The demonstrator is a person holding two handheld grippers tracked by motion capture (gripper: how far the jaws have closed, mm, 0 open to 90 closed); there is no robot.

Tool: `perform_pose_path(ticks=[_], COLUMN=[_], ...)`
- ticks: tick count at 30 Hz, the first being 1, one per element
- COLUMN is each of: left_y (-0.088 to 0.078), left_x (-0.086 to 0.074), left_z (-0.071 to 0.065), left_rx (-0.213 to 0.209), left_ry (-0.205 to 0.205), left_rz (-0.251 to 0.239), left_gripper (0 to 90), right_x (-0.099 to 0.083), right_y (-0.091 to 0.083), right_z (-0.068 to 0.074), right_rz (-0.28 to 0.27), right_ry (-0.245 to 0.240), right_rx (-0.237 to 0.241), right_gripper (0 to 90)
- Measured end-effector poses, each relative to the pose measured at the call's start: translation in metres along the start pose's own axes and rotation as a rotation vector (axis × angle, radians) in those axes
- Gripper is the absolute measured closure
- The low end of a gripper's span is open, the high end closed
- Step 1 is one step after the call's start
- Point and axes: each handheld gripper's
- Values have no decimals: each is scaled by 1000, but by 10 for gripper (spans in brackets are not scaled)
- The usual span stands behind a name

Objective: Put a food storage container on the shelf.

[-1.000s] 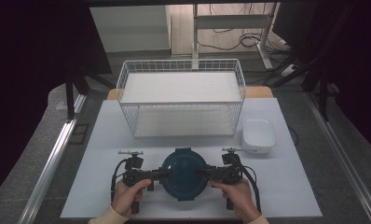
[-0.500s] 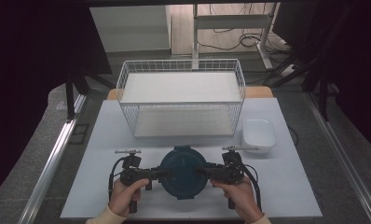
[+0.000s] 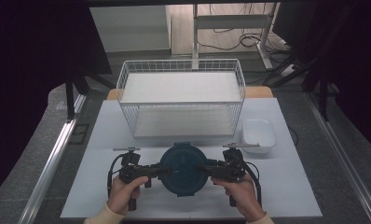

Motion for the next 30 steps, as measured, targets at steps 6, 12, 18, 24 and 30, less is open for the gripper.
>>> perform_pose_path(ticks=[6, 12, 18, 24, 30], left_y=[-1, -1, 0, -4, -12], left_x=[9, 22, 34, 45, 57], left_z=[-1, -4, -6, -8, -13], left_rx=[-3, -7, -16, -14, -4], left_ry=[15, 30, 38, 45, 61], left_rz=[-8, -12, -17, -22, -37], left_gripper=[422, 422, 422, 421, 420], right_x=[8, 17, 27, 40, 49], right_y=[-1, -5, -9, -10, -12], right_z=[2, 2, 3, 5, 10], right_rz=[-2, -17, -27, -34, -45], right_ry=[-15, -26, -45, -50, -66], right_rx=[-4, -7, -15, -15, -7], right_gripper=[363, 365, 365, 367, 369])
Point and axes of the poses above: each handheld gripper's, and its own axes: y roughly forward along the jaws, x roughly out of its top, z roughly to its left, and after that the axes turned 13 degrees about x, right-handed
